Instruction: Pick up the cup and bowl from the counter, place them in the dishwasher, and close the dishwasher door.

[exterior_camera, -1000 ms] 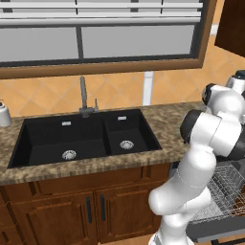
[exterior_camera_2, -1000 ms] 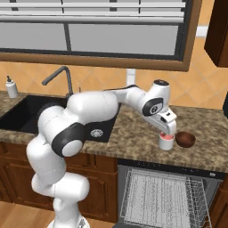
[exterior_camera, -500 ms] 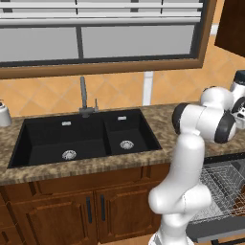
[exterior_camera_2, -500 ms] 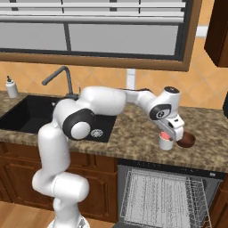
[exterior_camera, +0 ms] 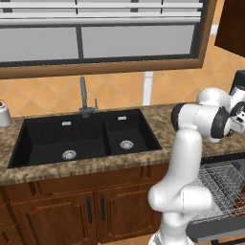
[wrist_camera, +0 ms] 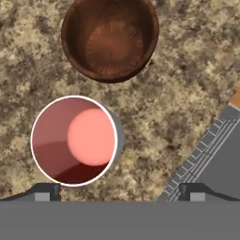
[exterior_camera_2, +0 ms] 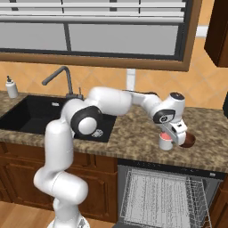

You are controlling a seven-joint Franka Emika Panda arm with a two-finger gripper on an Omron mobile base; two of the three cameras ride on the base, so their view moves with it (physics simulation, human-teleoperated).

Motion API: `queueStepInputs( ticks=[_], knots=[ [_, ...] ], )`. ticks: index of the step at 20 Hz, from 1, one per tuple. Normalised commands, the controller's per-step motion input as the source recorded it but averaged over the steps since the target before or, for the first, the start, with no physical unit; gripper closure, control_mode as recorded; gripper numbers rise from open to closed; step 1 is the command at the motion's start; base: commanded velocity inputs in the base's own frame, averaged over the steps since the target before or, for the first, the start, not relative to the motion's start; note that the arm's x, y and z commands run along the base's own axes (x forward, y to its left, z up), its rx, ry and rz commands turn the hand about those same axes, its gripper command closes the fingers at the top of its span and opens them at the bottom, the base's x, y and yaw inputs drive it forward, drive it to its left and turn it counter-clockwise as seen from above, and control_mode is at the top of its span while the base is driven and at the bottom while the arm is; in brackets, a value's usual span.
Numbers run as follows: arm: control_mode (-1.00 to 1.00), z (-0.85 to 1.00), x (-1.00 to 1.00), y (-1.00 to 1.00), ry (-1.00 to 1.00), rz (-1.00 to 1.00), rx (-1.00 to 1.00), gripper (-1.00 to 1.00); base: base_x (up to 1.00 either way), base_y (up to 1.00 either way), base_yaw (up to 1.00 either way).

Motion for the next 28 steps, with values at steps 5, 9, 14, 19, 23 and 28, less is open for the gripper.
queueStepInputs(
  ticks=[5,9,14,19,23,28],
  knots=[
    [-1.00,-0.26,0.17,0.00,-0.05,0.00,0.00,-1.00,0.00,0.00,0.00],
    [-1.00,-0.29,0.26,0.00,-0.05,0.00,0.00,-1.00,0.00,0.00,0.00],
    [-1.00,-0.28,0.21,0.00,-0.03,-0.01,0.00,-1.00,0.00,0.00,0.00],
    [-1.00,-0.19,0.00,-0.06,-0.04,0.00,0.00,-1.00,0.00,0.00,0.00],
    [-1.00,-0.20,0.00,-0.14,-0.04,-0.01,0.00,-1.00,0.00,0.00,0.00],
    [-1.00,-0.33,0.00,-0.10,-0.01,-0.03,0.00,1.00,0.00,0.00,0.00]
  ],
)
